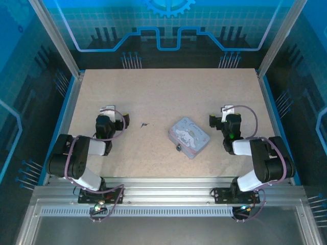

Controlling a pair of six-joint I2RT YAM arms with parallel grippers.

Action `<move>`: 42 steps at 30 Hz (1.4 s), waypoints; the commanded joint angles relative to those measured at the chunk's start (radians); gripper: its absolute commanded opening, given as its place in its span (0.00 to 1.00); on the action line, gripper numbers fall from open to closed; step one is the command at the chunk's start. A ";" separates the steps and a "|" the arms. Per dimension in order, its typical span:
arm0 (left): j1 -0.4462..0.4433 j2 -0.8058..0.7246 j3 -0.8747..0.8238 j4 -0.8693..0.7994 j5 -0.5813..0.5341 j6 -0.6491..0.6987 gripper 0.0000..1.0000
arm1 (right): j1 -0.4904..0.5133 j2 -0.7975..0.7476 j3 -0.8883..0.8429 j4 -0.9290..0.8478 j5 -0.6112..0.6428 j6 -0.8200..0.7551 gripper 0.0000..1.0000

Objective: Unlock the padlock with the key

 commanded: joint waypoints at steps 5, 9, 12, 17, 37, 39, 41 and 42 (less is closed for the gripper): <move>0.009 -0.007 0.015 0.006 0.018 0.015 0.99 | -0.005 -0.007 0.014 0.021 0.021 0.001 1.00; 0.010 -0.007 0.016 0.006 0.018 0.014 0.99 | -0.005 -0.006 0.014 0.021 0.021 0.001 1.00; 0.009 -0.006 0.015 0.005 0.018 0.014 0.99 | -0.005 -0.006 0.014 0.021 0.020 0.001 1.00; 0.011 -0.007 0.016 0.004 0.020 0.013 0.99 | -0.005 -0.006 0.014 0.021 0.021 0.002 1.00; 0.011 -0.143 0.085 -0.235 -0.048 -0.006 0.99 | -0.007 -0.086 0.075 -0.155 0.006 -0.002 1.00; 0.011 -0.180 0.147 -0.364 -0.067 -0.015 0.99 | -0.014 -0.141 0.125 -0.285 0.010 0.009 1.00; 0.011 -0.211 0.200 -0.462 -0.077 -0.045 0.99 | -0.017 -0.199 0.166 -0.385 -0.011 0.028 1.00; 0.011 -0.225 0.218 -0.493 -0.075 -0.058 0.99 | -0.020 -0.225 0.176 -0.413 -0.032 0.040 1.00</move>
